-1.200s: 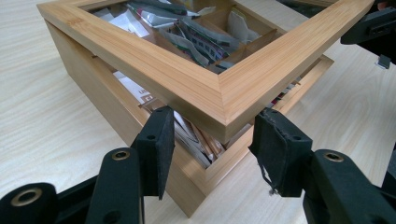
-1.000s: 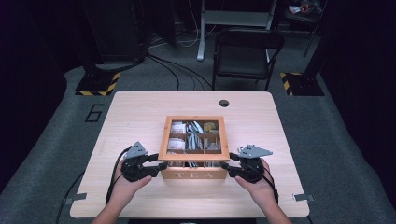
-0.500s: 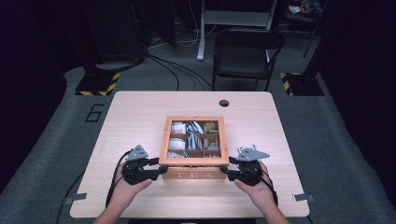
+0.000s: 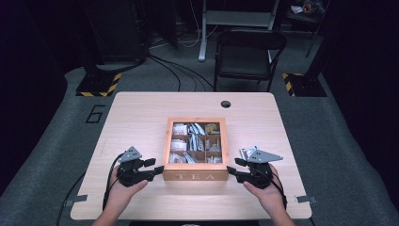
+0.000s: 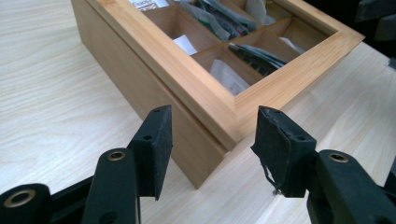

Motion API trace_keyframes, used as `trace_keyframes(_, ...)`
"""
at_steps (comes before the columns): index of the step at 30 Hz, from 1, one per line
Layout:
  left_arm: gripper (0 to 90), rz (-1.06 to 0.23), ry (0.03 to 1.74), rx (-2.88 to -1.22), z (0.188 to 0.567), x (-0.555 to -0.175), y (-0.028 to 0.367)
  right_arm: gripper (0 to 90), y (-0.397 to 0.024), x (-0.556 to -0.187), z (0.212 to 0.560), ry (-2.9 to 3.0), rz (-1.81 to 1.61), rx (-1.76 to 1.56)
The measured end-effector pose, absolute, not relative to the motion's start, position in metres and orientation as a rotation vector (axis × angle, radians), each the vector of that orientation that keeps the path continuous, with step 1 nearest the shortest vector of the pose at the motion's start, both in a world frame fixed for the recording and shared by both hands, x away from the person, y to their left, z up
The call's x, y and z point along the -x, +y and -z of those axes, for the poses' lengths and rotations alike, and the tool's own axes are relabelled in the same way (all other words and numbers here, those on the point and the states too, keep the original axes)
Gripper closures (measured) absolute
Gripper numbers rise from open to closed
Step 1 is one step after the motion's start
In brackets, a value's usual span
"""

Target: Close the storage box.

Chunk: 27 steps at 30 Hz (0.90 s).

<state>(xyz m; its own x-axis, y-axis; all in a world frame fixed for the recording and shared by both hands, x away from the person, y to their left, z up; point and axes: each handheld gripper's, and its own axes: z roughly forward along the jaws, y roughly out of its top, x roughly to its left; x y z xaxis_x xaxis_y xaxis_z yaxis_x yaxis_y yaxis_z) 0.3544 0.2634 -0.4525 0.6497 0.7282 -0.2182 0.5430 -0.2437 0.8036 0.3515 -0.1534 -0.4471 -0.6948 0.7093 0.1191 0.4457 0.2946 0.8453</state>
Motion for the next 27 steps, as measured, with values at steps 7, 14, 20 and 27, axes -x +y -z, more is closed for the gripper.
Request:
trace_keyframes(7, 46.3, -0.276, 1.026, -1.911, 0.453, -0.356, 0.272, 48.6, -0.155, -0.356, 0.45, 2.268, -1.334, -1.081)
trace_keyframes(14, 45.9, -0.304, 1.047, -1.894, 0.452, -0.361, 0.282, 47.2, -0.168, -0.363, 0.454, 2.194, -1.315, -1.14)
trace_keyframes(20, 45.3, -0.317, 1.074, -1.875, 0.453, -0.364, 0.291, 45.9, -0.181, -0.369, 0.458, 2.15, -1.302, -1.198)
trace_keyframes(27, 43.5, -0.351, 1.101, -1.871, 0.456, -0.368, 0.301, 45.0, -0.19, -0.374, 0.464, 2.116, -1.27, -1.239)
